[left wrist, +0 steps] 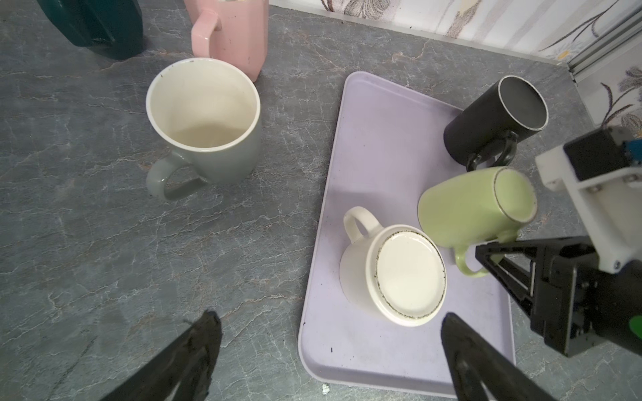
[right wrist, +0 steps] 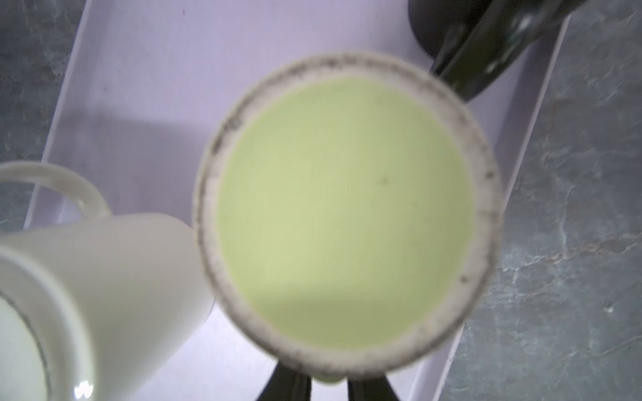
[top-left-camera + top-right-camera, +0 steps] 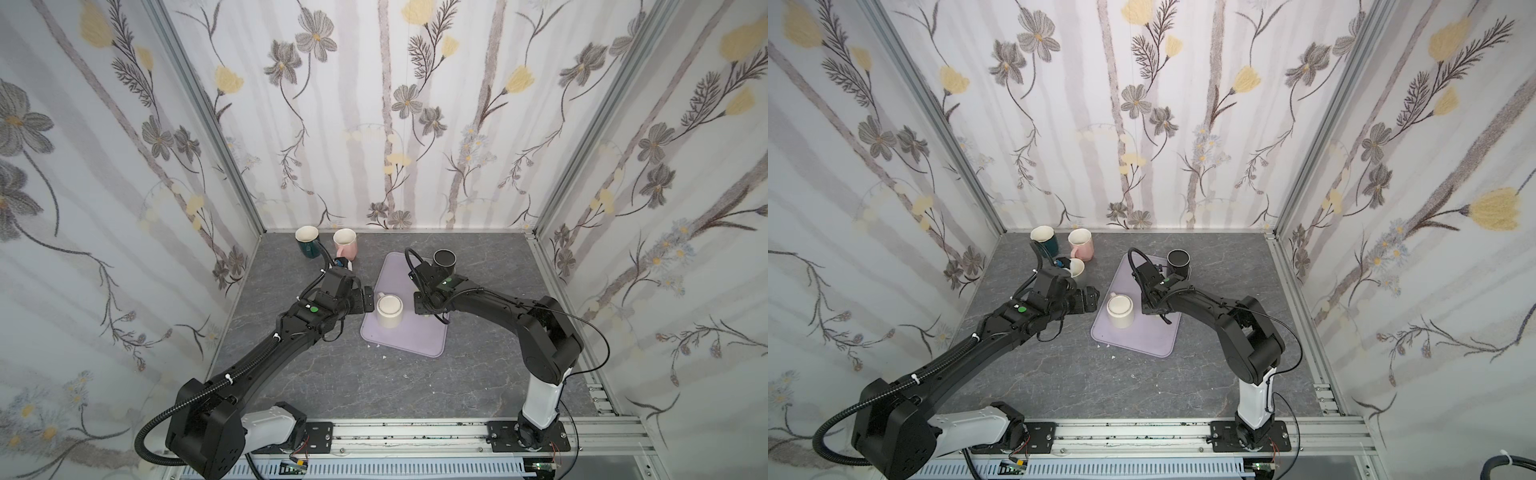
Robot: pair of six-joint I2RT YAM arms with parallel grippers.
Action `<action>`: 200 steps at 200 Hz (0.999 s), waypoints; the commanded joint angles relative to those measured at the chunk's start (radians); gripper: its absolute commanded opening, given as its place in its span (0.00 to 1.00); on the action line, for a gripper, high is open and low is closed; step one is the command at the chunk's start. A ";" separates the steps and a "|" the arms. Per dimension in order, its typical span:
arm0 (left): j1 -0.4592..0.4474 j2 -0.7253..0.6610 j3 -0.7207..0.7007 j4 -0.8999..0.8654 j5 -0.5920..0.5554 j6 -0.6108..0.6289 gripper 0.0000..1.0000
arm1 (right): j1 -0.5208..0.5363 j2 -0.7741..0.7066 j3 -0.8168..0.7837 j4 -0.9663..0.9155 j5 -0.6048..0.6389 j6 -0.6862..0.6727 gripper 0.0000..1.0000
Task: Turn the mug right side up
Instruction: Move the mug to the tray, then pick up the mug from the tray.
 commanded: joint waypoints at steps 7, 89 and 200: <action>-0.001 -0.010 -0.007 0.023 0.001 -0.013 1.00 | 0.005 -0.028 -0.054 0.018 0.001 0.051 0.38; -0.001 -0.028 -0.029 0.023 -0.018 -0.013 1.00 | -0.018 0.017 0.072 -0.024 0.040 0.017 0.37; -0.001 -0.037 -0.042 0.024 -0.026 -0.013 1.00 | -0.043 0.096 0.163 -0.104 0.078 -0.020 0.19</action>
